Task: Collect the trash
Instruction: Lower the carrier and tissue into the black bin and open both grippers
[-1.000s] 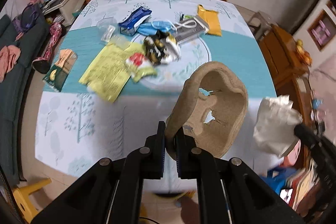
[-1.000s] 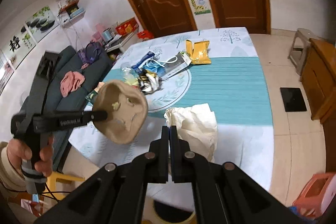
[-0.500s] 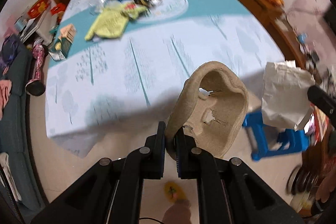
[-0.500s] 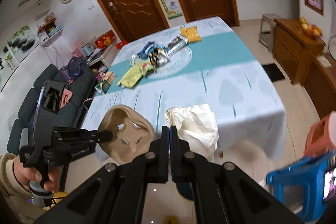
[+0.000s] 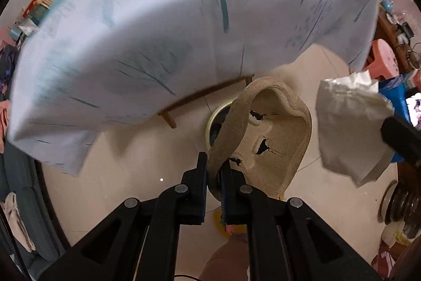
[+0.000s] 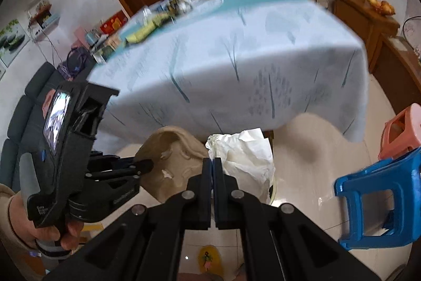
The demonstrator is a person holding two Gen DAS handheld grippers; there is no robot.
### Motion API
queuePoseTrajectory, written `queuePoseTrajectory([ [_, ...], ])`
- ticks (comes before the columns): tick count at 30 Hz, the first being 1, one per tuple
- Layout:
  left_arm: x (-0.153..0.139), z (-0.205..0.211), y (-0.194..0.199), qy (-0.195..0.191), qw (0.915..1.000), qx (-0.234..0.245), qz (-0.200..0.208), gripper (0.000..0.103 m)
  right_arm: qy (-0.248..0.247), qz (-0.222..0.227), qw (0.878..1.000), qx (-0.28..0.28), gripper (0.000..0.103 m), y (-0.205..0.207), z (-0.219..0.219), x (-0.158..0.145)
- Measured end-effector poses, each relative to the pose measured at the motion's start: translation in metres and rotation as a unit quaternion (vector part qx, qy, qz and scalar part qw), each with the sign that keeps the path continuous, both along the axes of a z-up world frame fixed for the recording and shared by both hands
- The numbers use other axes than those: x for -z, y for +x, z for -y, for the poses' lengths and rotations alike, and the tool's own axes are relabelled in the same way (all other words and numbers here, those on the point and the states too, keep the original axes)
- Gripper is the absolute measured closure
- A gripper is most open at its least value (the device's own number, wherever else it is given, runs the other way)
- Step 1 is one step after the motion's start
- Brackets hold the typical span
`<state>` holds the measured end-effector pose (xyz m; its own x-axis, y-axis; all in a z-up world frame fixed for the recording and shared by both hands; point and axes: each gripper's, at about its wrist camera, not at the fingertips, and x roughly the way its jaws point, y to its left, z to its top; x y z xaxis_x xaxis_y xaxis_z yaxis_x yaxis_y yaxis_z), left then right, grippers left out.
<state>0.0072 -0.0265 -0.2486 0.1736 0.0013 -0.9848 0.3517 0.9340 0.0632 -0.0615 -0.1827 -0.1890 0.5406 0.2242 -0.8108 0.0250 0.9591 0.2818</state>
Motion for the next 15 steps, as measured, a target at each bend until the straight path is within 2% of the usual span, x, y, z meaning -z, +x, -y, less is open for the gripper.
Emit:
queuePoseTrajectory([
  [3,0.049,0.012,0.007,-0.001,1.0,-0.001,0.003,0.097,-0.006,-0.012,1.0,-0.009,0.103,0.008,-0.001,0.045],
  [5,0.077,0.018,0.012,-0.001,0.9999,0.002,0.011,0.096,-0.017,-0.023,0.999,-0.019,0.102,0.016,-0.002,0.086],
  [8,0.12,0.026,0.022,-0.02,0.9994,0.01,0.026,0.095,-0.025,-0.034,0.999,-0.029,0.102,0.026,-0.003,0.132],
  [11,0.155,0.03,0.027,-0.024,0.9988,0.02,0.038,0.088,-0.029,-0.041,0.998,-0.033,0.102,0.035,-0.001,0.176],
  [13,0.171,0.031,0.03,-0.026,0.9985,0.022,0.042,0.07,-0.028,-0.045,0.998,-0.032,0.102,0.04,0.002,0.2],
  [14,0.178,0.031,0.032,-0.026,0.9984,0.021,0.044,0.065,-0.023,-0.048,0.998,-0.031,0.102,0.043,0.004,0.214],
  [15,0.185,0.029,0.032,-0.027,0.9983,0.019,0.048,0.053,-0.016,-0.051,0.998,-0.032,0.102,0.046,0.005,0.226],
])
